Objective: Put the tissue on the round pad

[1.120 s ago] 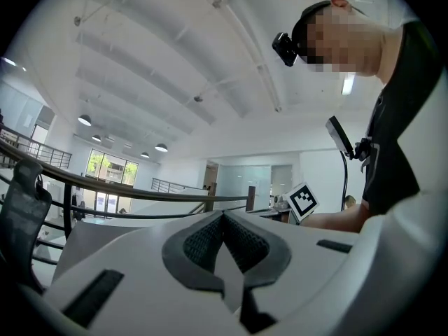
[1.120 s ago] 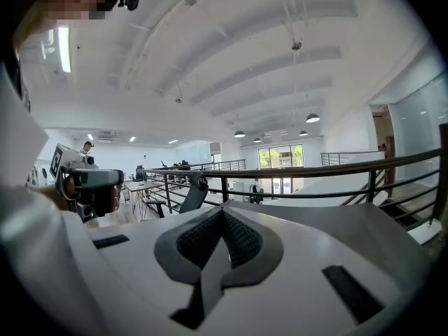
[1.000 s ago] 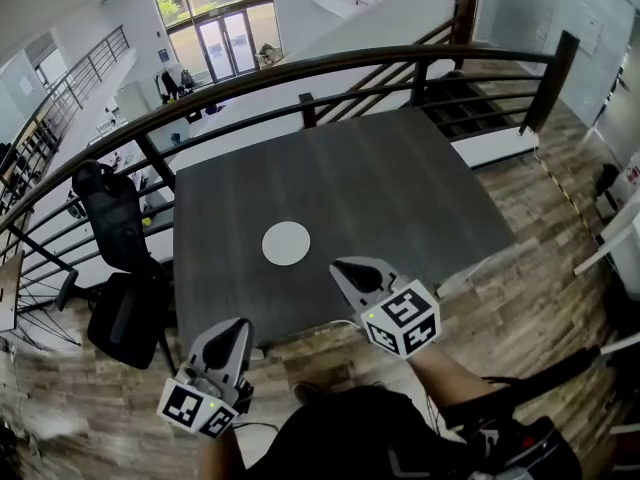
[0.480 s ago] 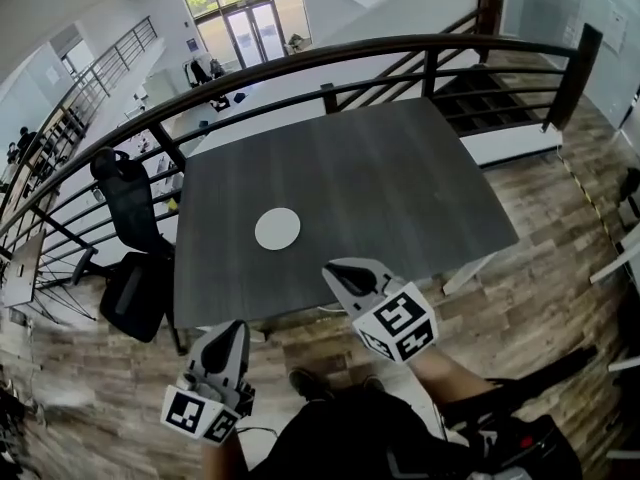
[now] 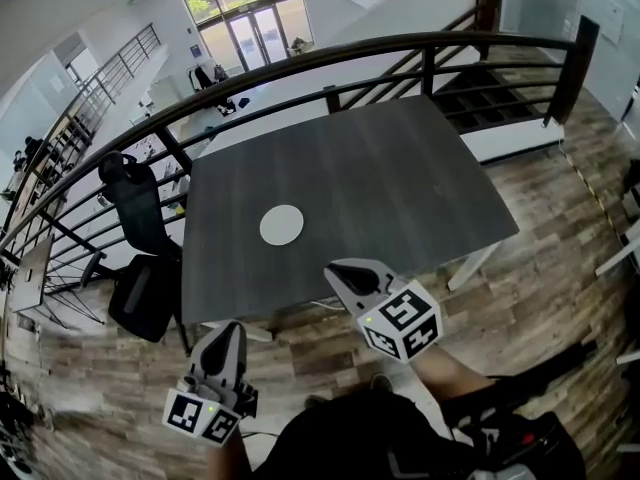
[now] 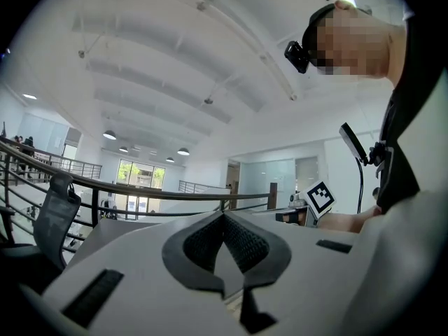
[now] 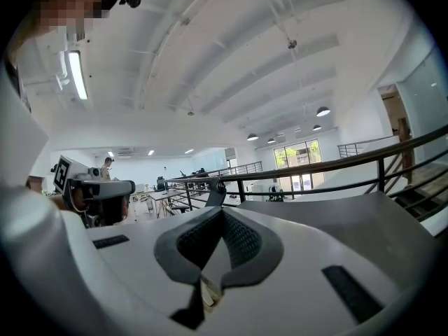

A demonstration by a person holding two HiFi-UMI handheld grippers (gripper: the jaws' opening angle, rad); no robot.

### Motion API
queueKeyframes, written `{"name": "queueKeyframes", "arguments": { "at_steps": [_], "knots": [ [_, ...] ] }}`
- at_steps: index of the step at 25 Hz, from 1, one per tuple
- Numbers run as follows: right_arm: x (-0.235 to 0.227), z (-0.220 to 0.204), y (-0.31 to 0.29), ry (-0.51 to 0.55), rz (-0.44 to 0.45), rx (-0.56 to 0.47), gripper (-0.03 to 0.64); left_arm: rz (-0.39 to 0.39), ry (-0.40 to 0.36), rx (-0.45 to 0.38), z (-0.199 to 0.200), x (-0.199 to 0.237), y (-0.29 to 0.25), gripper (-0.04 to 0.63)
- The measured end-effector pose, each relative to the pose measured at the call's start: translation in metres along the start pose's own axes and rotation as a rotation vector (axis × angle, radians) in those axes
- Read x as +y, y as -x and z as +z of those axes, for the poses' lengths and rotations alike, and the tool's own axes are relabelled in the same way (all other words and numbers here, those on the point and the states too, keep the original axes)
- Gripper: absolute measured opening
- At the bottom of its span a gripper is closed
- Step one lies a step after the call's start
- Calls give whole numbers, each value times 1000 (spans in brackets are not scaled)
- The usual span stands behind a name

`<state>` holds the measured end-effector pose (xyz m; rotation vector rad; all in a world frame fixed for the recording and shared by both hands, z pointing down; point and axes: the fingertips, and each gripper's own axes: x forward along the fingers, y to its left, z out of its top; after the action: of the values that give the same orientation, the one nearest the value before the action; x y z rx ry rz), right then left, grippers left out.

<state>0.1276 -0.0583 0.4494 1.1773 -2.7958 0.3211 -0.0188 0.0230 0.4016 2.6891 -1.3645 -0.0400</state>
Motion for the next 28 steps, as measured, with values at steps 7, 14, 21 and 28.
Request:
{"name": "queueKeyframes", "arguments": {
  "at_steps": [7, 14, 21, 28],
  "knots": [
    [40, 4, -9, -68, -9, -19, 2, -22, -107, 19, 9, 14, 37, 3],
    [73, 11, -14, -14, -30, -7, 1, -63, -85, 3, 14, 24, 63, 3],
    [82, 5, -10, -8, -59, 7, 0, -85, -20, -21, 9, 30, 73, 3],
    [83, 8, 0, -13, -83, 5, 0, -159, 5, -2, 4, 17, 76, 3]
  ]
}}
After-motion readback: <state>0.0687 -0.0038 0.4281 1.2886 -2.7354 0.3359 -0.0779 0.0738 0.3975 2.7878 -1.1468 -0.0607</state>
